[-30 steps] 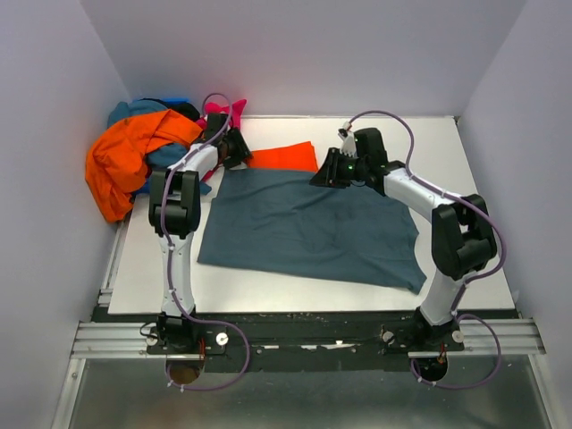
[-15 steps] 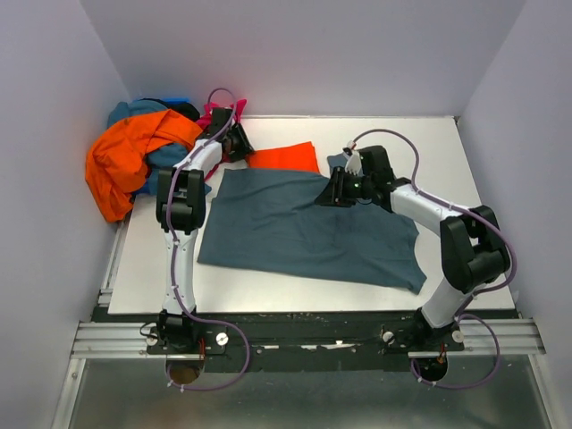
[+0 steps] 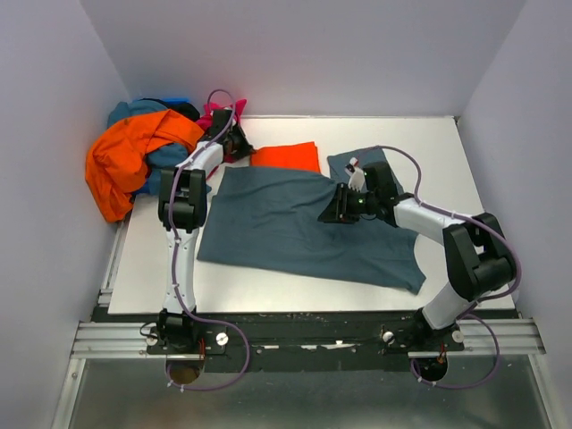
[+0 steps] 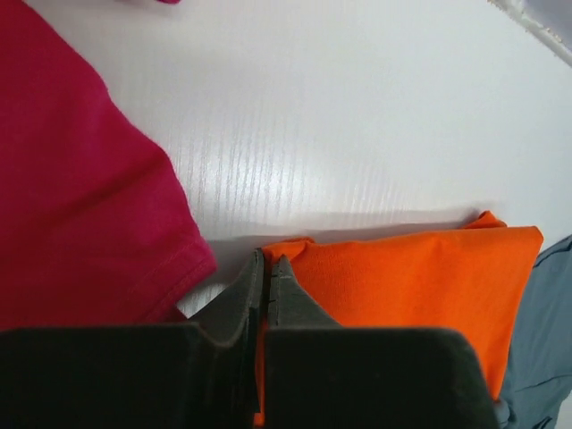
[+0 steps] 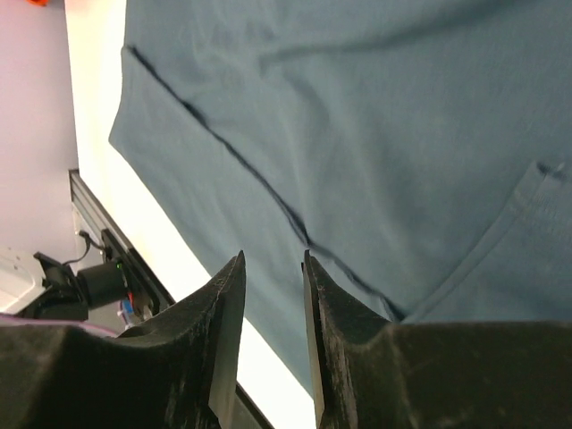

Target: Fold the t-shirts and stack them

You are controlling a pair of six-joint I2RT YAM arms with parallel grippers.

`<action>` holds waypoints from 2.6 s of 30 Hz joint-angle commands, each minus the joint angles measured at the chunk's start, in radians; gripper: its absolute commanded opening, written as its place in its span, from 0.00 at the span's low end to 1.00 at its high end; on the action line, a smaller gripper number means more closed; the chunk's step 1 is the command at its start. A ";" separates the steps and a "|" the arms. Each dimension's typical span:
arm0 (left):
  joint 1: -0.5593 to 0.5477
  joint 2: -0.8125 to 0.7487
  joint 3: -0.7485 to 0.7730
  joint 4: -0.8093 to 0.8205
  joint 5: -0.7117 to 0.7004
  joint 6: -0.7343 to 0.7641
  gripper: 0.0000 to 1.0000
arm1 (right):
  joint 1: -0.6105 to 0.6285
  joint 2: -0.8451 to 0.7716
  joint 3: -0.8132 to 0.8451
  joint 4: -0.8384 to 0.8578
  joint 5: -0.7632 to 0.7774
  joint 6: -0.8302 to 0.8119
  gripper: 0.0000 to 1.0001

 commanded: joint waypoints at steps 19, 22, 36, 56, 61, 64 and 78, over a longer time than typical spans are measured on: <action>0.036 0.067 0.072 0.235 -0.091 -0.052 0.00 | 0.024 -0.014 -0.327 0.088 0.040 0.059 0.40; 0.036 0.094 0.111 0.267 -0.115 -0.056 0.00 | 0.024 -0.006 -0.351 0.074 0.054 0.065 0.40; 0.047 0.200 0.302 0.329 -0.275 -0.073 0.00 | 0.024 -0.069 -0.414 0.003 0.071 0.087 0.40; 0.064 0.217 0.286 0.487 -0.162 -0.096 0.67 | 0.023 -0.265 -0.301 -0.227 0.207 0.041 0.53; 0.055 0.158 0.298 0.473 -0.105 -0.058 0.71 | 0.023 -0.299 -0.229 -0.253 0.235 0.026 0.53; 0.053 0.067 0.212 0.474 -0.070 -0.053 0.72 | 0.023 -0.331 -0.212 -0.270 0.270 0.015 0.53; -0.039 -0.638 -0.474 0.099 -0.199 0.044 0.73 | 0.006 -0.439 -0.227 -0.267 0.403 0.013 0.52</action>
